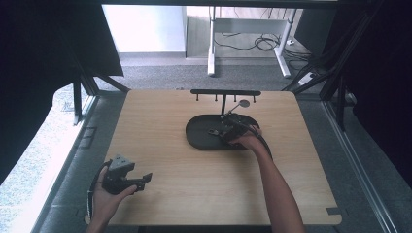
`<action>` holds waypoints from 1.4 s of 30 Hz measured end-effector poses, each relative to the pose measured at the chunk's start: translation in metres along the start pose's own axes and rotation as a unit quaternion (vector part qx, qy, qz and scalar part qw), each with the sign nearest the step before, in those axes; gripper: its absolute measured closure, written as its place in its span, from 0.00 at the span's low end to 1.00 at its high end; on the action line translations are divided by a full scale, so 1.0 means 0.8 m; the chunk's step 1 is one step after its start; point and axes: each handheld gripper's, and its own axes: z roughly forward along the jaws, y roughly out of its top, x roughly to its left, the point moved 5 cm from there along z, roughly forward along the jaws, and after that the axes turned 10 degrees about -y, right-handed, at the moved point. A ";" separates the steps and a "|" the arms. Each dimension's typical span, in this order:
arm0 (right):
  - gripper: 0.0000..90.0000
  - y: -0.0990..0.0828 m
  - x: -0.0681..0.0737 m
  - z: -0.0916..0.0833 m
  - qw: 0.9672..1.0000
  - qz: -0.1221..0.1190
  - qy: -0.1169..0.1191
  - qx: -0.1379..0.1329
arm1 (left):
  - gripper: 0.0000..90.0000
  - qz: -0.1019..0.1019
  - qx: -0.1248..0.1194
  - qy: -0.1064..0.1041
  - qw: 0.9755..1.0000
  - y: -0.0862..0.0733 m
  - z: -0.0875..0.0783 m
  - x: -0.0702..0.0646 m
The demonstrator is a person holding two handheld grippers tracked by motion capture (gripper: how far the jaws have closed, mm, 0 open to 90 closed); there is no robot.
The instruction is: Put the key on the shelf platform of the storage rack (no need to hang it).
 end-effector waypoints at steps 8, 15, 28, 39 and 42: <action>0.44 0.001 0.008 -0.026 1.000 -0.012 -0.012 -0.022 | 0.24 0.000 0.001 0.000 1.000 0.000 0.000 -0.001; 0.44 -0.004 0.021 -0.053 0.998 -0.025 -0.011 -0.049 | 0.24 0.001 0.002 -0.001 1.000 0.000 0.003 -0.004; 0.43 -0.035 0.045 -0.092 0.996 -0.036 0.001 -0.079 | 0.24 0.005 0.005 -0.002 1.000 0.001 0.004 -0.007; 0.44 -0.101 0.066 -0.115 0.992 -0.025 0.020 -0.122 | 0.24 0.009 0.010 -0.003 1.000 0.000 0.008 -0.010; 0.44 -0.118 0.071 -0.118 0.991 -0.016 0.024 -0.128 | 0.24 0.009 0.012 -0.002 1.000 0.000 0.010 -0.011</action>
